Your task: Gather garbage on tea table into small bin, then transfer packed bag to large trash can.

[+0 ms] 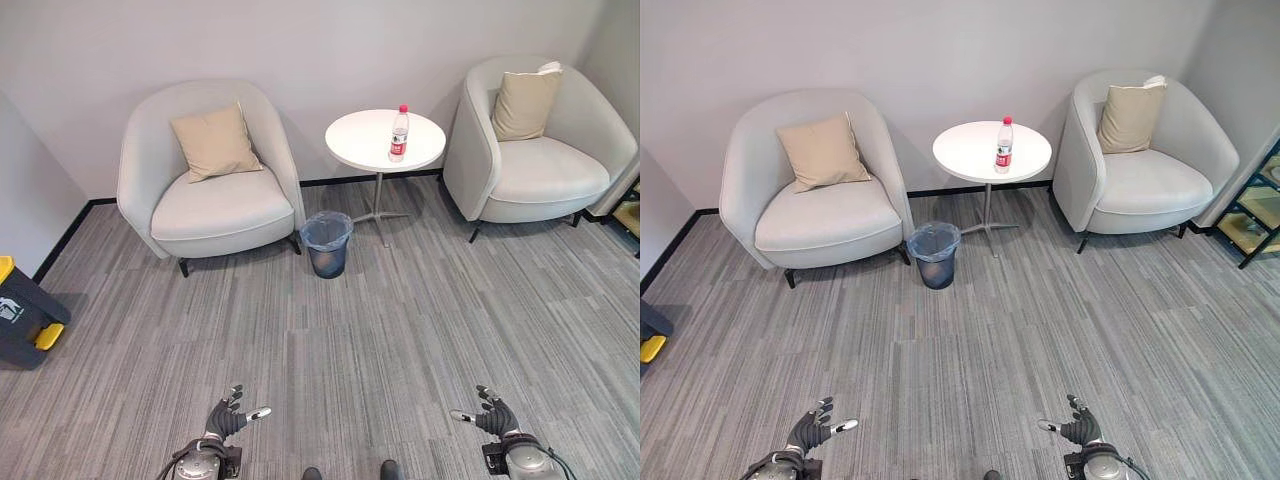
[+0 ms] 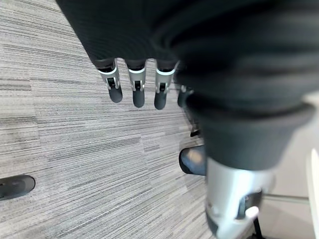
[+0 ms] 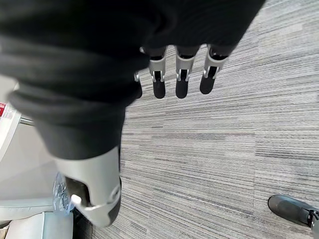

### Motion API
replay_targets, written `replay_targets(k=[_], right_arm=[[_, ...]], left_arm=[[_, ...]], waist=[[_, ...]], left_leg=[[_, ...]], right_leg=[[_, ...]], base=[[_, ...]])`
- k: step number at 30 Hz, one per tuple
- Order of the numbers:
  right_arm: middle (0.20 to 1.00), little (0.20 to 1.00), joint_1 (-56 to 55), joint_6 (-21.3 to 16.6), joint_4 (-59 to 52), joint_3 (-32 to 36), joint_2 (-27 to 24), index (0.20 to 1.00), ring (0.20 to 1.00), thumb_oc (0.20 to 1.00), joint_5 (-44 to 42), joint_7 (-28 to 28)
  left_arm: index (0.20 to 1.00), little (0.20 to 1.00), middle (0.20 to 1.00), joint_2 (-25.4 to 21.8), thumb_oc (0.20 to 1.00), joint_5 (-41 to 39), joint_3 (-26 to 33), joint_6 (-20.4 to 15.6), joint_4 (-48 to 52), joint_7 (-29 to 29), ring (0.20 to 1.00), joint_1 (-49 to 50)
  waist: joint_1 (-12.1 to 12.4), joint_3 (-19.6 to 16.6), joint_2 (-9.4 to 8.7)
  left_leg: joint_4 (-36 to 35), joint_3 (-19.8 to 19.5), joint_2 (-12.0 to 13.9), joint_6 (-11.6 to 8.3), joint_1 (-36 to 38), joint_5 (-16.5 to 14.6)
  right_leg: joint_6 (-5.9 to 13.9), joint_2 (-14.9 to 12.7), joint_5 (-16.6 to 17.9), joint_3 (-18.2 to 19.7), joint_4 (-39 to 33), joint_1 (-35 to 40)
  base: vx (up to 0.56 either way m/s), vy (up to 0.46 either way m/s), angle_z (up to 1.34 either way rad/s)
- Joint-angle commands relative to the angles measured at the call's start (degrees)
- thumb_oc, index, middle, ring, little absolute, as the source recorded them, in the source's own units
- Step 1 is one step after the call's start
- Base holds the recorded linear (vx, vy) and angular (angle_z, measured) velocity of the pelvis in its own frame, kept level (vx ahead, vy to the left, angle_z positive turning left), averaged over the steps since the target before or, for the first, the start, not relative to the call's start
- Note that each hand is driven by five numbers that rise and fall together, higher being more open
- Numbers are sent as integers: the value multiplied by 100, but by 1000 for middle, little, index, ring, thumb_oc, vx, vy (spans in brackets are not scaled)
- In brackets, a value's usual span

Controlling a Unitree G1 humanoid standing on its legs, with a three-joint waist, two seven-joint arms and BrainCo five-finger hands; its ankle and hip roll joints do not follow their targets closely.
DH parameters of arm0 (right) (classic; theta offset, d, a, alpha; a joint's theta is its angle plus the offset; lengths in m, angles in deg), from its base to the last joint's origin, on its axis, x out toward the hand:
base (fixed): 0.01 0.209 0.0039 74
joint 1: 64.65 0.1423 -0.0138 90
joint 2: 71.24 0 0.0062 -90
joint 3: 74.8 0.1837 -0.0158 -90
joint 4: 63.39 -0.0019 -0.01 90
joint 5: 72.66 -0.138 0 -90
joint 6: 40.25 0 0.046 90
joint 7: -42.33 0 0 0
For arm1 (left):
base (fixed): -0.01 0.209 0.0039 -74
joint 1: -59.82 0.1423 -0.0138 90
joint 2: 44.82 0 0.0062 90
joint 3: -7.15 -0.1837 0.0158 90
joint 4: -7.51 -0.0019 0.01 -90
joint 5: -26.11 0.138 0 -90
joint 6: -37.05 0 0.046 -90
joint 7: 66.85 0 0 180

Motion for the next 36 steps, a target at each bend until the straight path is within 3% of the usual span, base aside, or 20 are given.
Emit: replay_targets(k=[1, 16, 24, 27, 34, 36], right_arm=[[1000, 1000, 220, -180, -24, -34, 0, 1000, 1000, 1000, -242, -57], [1000, 1000, 310, -61, 27, 90, -16, 1000, 1000, 1000, -378, -75], [1000, 1000, 486, -11, 105, 110, -37, 1000, 1000, 1000, -404, -113], [1000, 1000, 576, -3, 65, 85, -65, 1000, 1000, 1000, -385, -109], [1000, 1000, 695, 24, -167, -25, -106, 1000, 1000, 1000, -257, -137], [1000, 1000, 620, 21, -246, 7, -115, 1000, 1000, 1000, -236, -127]], left_arm=[[1000, 1000, 1000, -115, 1000, -178, 98, -195, -66, -77, 1000, -197], [1000, 1000, 1000, -223, 1000, -329, 243, -186, 67, -121, 1000, -127], [1000, 1000, 1000, -309, 1000, -361, 342, -207, 125, -190, 1000, -173], [1000, 1000, 1000, -319, 1000, -380, 379, -221, 79, -209, 1000, -200], [1000, 1000, 1000, -310, 1000, -444, 362, -246, 21, -299, 1000, -326], [1000, 1000, 1000, -303, 1000, -400, 342, -251, 27, -279, 1000, -343]], waist=[[-23, -78, -210], [48, 72, -294], [126, 237, -286], [137, 331, -250], [59, 491, -221], [7, 499, -214]], left_leg=[[140, 159, -274, 10, -17, -570], [665, 197, -368, 148, -446, -813], [1012, 211, -466, 277, -722, -1010], [966, 299, -424, 318, -622, -1090], [769, 491, -359, 219, -132, -1247], [766, 430, -352, 173, 7, -1321]], right_leg=[[387, -179, -751, -25, 90, 204], [478, -316, -741, 117, 392, -148], [591, -365, -790, 232, 1059, -658], [676, -392, -776, 58, 1620, -1040], [647, -603, -330, -881, 990, -1603], [643, -647, -340, -957, 943, -1588]], base=[[17, 34, -2], [13, 40, -6], [13, 68, -18], [70, 37, -26], [157, -84, -41], [276, -180, -7]])
